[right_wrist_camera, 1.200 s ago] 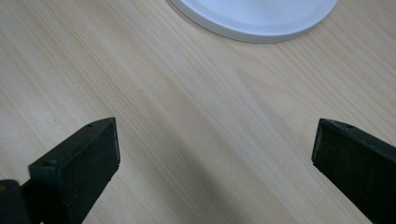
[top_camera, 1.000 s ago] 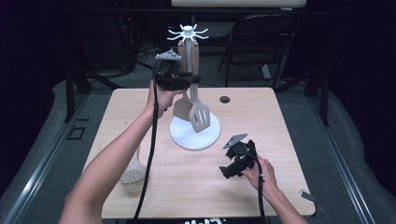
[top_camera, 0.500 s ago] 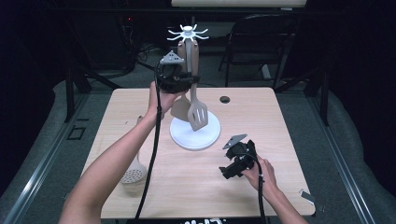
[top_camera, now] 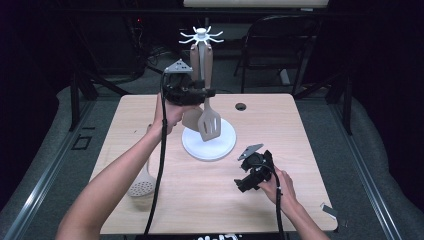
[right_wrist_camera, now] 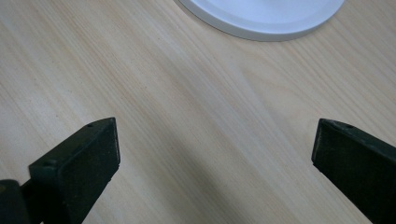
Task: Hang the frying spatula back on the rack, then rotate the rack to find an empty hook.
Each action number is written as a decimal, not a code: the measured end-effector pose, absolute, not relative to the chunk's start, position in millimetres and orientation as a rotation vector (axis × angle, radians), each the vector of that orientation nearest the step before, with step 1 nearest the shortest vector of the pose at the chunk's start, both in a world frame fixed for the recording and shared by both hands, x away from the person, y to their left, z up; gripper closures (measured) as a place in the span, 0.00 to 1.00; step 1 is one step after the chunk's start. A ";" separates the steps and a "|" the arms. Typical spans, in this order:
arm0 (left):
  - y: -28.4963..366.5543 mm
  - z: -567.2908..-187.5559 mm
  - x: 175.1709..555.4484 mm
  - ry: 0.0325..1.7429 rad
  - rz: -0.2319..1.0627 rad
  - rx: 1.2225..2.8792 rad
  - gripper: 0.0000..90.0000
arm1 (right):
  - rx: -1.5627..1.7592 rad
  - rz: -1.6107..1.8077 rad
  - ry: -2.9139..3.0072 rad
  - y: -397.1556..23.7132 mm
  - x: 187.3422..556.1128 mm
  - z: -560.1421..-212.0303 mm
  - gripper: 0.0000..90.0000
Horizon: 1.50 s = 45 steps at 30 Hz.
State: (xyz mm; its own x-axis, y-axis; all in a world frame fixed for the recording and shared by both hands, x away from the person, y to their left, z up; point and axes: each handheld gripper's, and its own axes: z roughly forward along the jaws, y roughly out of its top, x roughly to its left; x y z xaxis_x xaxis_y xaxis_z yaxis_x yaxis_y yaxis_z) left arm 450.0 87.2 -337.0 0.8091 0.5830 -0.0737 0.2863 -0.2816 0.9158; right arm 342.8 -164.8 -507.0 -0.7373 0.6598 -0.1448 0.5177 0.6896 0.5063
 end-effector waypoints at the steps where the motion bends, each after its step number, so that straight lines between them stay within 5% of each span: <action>1: 87.4 -337.1 448.9 0.657 0.335 1.881 0.49 | 0.928 0.633 2.587 -164.6 342.9 -507.2 0.01; 16: 102.0 -336.8 435.1 0.607 0.295 1.944 0.21 | 0.943 0.609 2.597 -163.1 344.4 -510.4 0.01; 30: 142.7 -298.2 441.2 0.692 0.396 1.813 0.18 | 0.938 0.599 2.611 -161.6 345.7 -512.5 0.02; 35: 153.3 -283.3 438.9 0.695 0.517 1.722 0.46 | 0.909 0.571 2.620 -158.9 345.9 -512.5 0.03; 45: 153.2 -268.1 448.7 0.706 0.538 1.673 0.90 | 0.919 0.546 2.625 -159.0 345.4 -514.7 0.04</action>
